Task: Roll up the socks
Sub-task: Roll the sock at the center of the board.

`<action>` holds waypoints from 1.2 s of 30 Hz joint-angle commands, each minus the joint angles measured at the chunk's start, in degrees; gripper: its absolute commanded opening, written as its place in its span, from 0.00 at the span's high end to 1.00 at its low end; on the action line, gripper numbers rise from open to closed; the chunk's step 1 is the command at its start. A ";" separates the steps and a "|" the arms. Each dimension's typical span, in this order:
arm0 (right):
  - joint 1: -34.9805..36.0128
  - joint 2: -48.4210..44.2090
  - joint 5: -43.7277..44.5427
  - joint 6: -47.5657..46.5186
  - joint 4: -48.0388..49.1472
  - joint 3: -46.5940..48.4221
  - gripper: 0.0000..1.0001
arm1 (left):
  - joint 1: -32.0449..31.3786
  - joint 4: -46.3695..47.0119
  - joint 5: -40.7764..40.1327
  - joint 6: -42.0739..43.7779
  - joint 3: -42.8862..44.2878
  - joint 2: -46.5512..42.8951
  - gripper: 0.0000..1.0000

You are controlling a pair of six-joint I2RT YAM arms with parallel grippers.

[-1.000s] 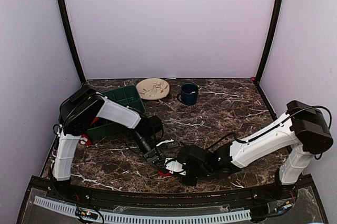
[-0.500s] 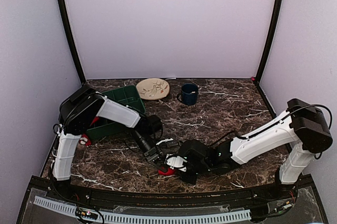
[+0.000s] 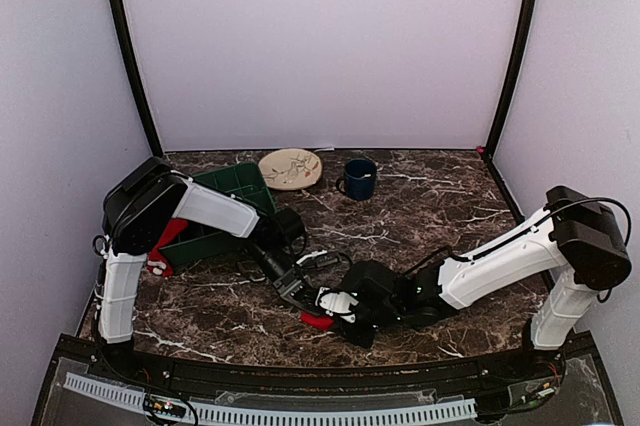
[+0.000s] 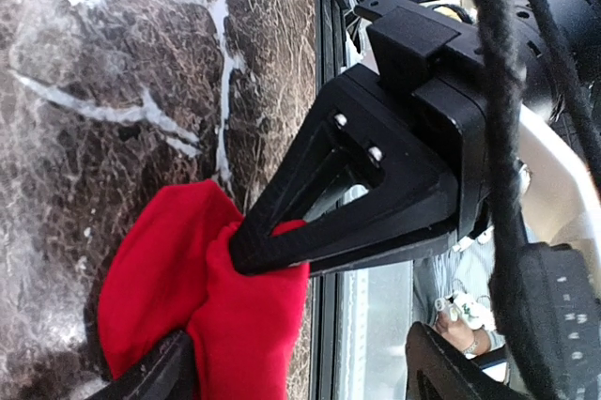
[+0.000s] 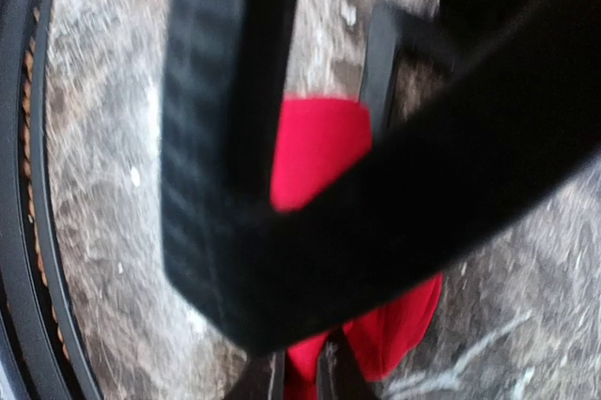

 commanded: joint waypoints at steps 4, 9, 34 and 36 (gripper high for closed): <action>-1.12 -0.56 -2.41 2.12 -2.05 -2.61 0.94 | 1.58 5.56 -6.64 -1.68 -3.88 -2.23 0.21; -1.90 -1.21 -4.02 3.48 -1.08 -3.27 0.94 | 2.38 9.30 -9.26 -4.06 -6.25 -3.98 0.20; -9.71 -0.33 -21.08 10.39 0.77 -3.93 0.94 | 2.78 42.85 -30.22 -16.02 -30.17 -23.85 0.21; -10.22 0.41 -22.91 10.71 0.69 -3.47 0.94 | 1.80 46.69 -32.05 -16.14 -33.30 -26.43 0.20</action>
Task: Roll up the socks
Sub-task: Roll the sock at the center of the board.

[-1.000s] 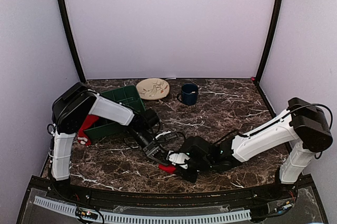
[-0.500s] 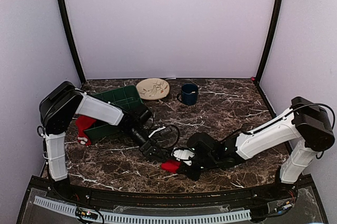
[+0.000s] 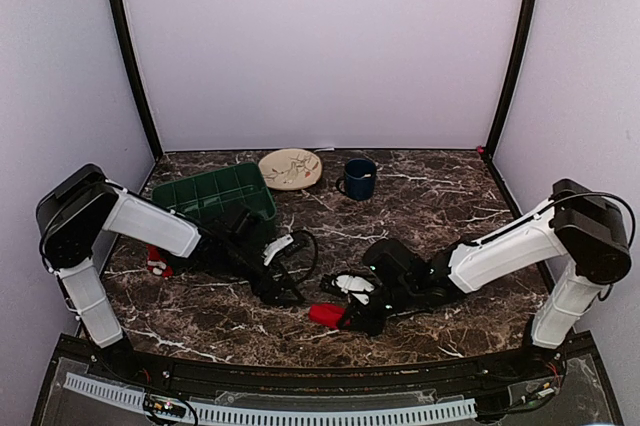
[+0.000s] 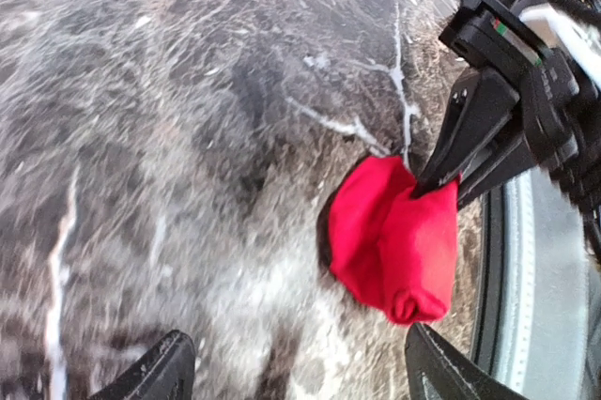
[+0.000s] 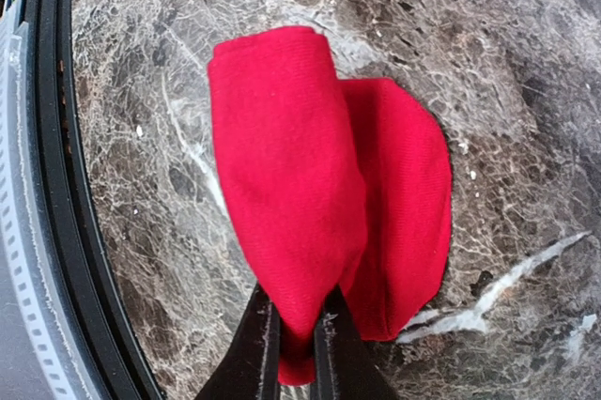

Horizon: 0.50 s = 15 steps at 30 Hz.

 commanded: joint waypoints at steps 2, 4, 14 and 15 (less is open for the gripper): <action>-1.48 2.98 -6.71 1.88 -2.82 1.10 0.94 | -2.64 12.15 -7.96 -2.05 -9.12 -7.03 0.20; -2.33 3.71 -9.34 2.28 -3.06 1.52 0.94 | -5.01 14.50 -10.27 -0.83 -10.98 -8.97 0.19; -5.26 6.70 -17.68 3.18 -6.11 4.45 0.94 | -13.88 21.06 -26.88 10.41 -16.16 -16.87 0.17; -5.45 6.91 -18.22 3.38 -6.30 4.53 0.94 | -14.69 21.83 -28.33 11.99 -16.58 -17.29 0.17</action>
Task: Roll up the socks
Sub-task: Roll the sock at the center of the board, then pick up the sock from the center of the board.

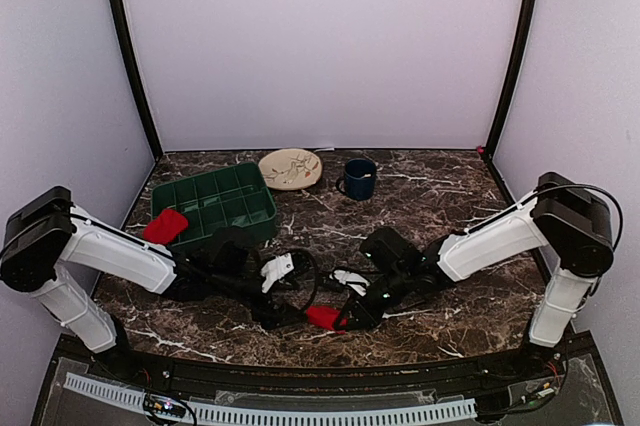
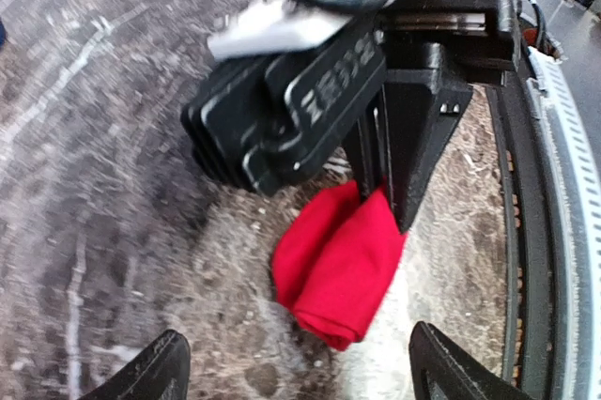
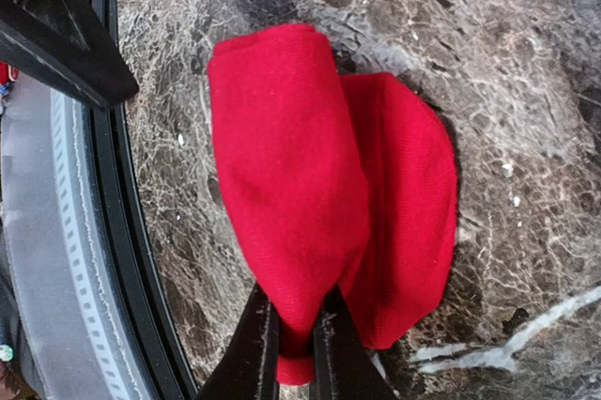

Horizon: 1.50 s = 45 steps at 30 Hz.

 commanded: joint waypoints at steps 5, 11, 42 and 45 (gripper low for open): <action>-1.73 2.83 -6.55 1.55 -4.98 1.02 0.95 | -6.76 6.46 -14.18 16.04 -2.22 -3.42 0.19; -2.78 3.51 -9.87 3.38 -4.21 0.78 0.95 | -11.96 8.93 -19.45 24.06 -2.94 -2.87 0.20; -5.22 5.75 -18.68 5.74 -7.62 3.57 0.95 | -21.06 7.42 -34.09 40.78 2.57 7.28 0.34; -5.30 5.78 -18.94 5.89 -7.53 3.57 0.95 | -21.17 5.51 -34.80 40.59 3.87 8.51 0.37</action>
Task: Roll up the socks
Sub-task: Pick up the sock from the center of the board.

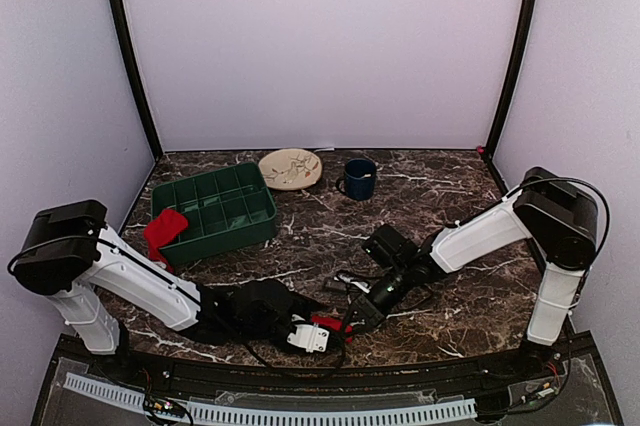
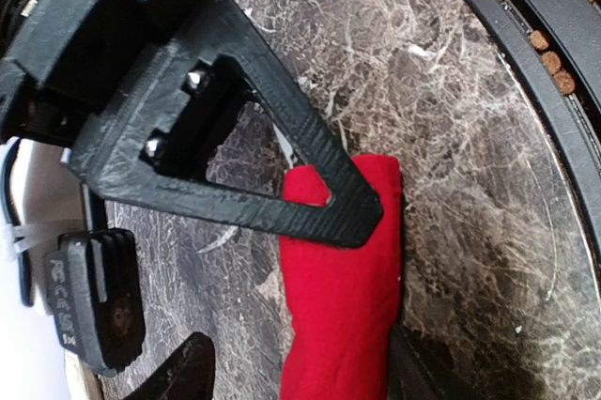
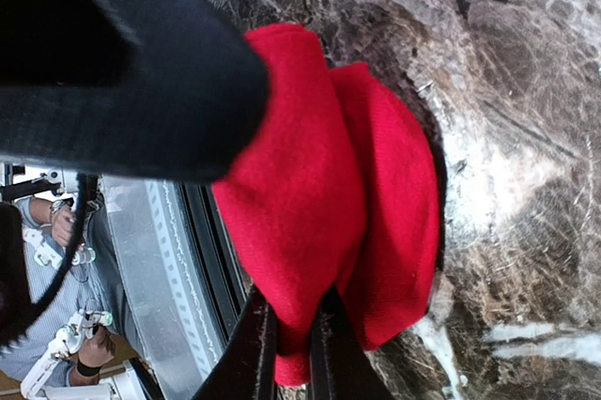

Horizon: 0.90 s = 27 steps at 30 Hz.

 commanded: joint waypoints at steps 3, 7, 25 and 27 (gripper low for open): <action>-0.52 0.97 -1.43 0.78 -0.81 0.91 0.95 | -0.69 -3.69 -3.02 0.37 2.33 1.55 0.37; -0.52 1.23 -1.91 0.78 -0.75 1.03 0.95 | -0.77 -6.30 -3.54 -0.59 3.55 1.97 0.39; -0.87 1.54 -3.52 1.59 0.78 0.75 0.96 | -1.04 -23.34 -2.63 -8.52 9.52 4.56 0.49; -0.91 1.42 -3.57 1.68 0.78 0.75 0.96 | -1.13 -24.98 -1.82 -9.21 10.17 4.60 0.51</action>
